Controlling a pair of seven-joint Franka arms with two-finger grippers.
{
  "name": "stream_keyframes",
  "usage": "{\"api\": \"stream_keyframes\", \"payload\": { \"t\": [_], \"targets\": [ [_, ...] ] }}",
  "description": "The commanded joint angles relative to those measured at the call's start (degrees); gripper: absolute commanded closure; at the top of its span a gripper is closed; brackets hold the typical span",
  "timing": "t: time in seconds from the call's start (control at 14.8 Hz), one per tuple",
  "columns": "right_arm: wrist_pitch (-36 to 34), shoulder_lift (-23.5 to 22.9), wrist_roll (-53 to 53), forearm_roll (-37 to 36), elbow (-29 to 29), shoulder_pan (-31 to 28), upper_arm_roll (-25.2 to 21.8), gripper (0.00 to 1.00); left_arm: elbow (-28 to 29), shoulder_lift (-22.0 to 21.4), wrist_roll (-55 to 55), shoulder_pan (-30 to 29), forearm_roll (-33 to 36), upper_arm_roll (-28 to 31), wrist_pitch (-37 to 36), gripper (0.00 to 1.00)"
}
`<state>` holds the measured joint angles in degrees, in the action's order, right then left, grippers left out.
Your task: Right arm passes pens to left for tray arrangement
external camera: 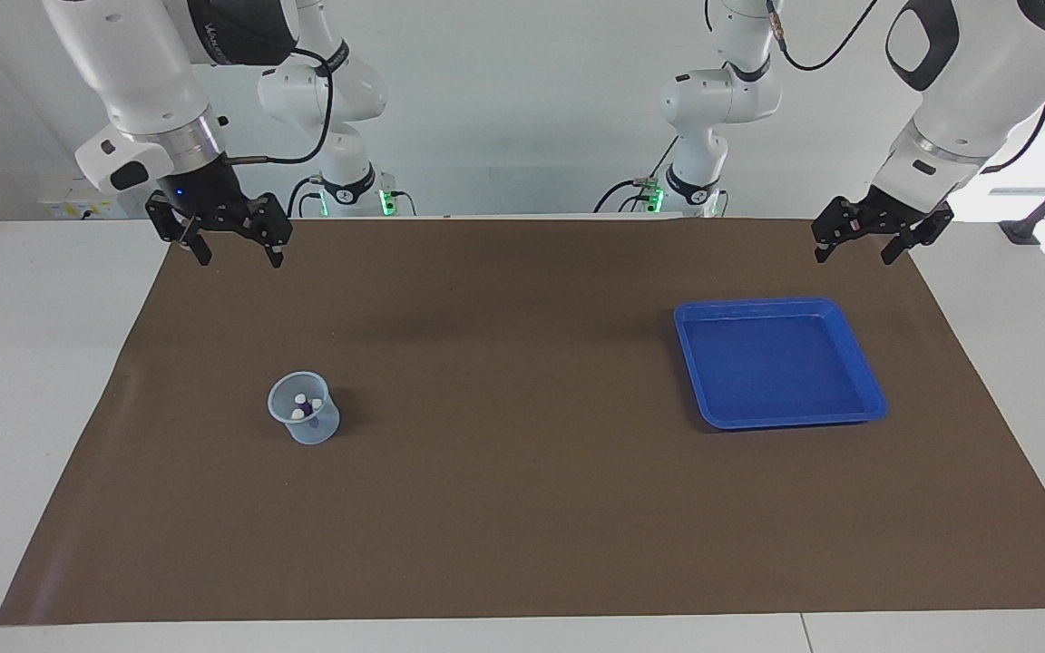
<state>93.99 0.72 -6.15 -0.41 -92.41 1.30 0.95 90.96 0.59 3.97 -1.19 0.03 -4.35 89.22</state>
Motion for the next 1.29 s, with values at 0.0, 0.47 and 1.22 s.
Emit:
{"api": "stream_keyframes", "payload": {
  "t": [0.0,0.47,1.22],
  "targets": [
    [0.8,1.2,-0.7,0.3,-1.5,-0.2,0.1,0.0,-0.2,-0.5,-0.2,0.0,-0.5,0.2,-0.9,0.0],
    [0.0,1.2,0.0,1.2,-1.5,-0.3,-0.5,0.0,-0.1,-0.4,-0.2,-0.1,-0.5,0.2,-0.9,0.0],
    [3.9,-14.5,-31.0,-12.5,9.3,0.4,6.1,0.0,-0.2,-0.4,-0.2,-0.1,-0.5,0.1,-0.9,0.0]
  ]
}}
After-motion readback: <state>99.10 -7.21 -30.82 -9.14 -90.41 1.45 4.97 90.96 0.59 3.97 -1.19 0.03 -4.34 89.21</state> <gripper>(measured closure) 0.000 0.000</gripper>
